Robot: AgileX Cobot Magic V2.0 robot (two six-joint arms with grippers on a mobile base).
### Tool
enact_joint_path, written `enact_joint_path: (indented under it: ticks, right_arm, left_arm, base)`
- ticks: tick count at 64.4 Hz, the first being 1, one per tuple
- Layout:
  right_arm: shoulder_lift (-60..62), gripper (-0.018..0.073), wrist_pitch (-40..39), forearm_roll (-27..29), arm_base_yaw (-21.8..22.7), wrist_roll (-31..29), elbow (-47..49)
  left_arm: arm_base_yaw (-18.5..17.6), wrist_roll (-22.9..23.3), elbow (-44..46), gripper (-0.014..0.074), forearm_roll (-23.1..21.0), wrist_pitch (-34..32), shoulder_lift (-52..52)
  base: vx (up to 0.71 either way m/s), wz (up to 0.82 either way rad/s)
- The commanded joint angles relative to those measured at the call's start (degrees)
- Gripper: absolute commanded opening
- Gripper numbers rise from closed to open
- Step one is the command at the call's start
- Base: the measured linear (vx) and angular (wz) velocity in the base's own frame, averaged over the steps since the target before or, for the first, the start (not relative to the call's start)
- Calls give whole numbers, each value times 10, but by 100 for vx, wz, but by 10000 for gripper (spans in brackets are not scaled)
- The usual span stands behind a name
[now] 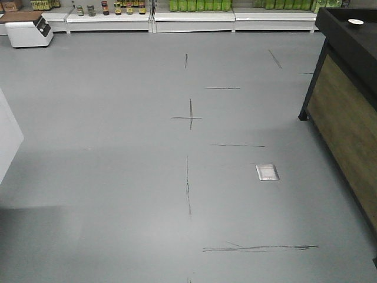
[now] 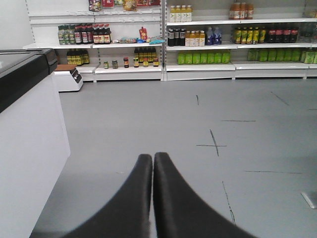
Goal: Pick three apples into basket with both arms
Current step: 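Drive the base forward across the floor toward the fruit tables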
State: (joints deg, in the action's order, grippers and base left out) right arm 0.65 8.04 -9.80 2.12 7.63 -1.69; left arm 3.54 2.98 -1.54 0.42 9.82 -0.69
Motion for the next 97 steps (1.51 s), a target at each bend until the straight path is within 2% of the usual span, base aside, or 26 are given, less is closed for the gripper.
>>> enact_joint_path:
  ticks: [1, 97]
  right_arm:
    - [5, -3, -42, -7, 0, -2, -6]
    - [5, -3, -42, -7, 0, -2, -6]
  left_arm:
    - [0, 2, -13, -6, -4, -40, -12]
    - [0, 2, -13, -6, -4, -40, -12]
  base:
    - [0, 0]
    - [0, 0]
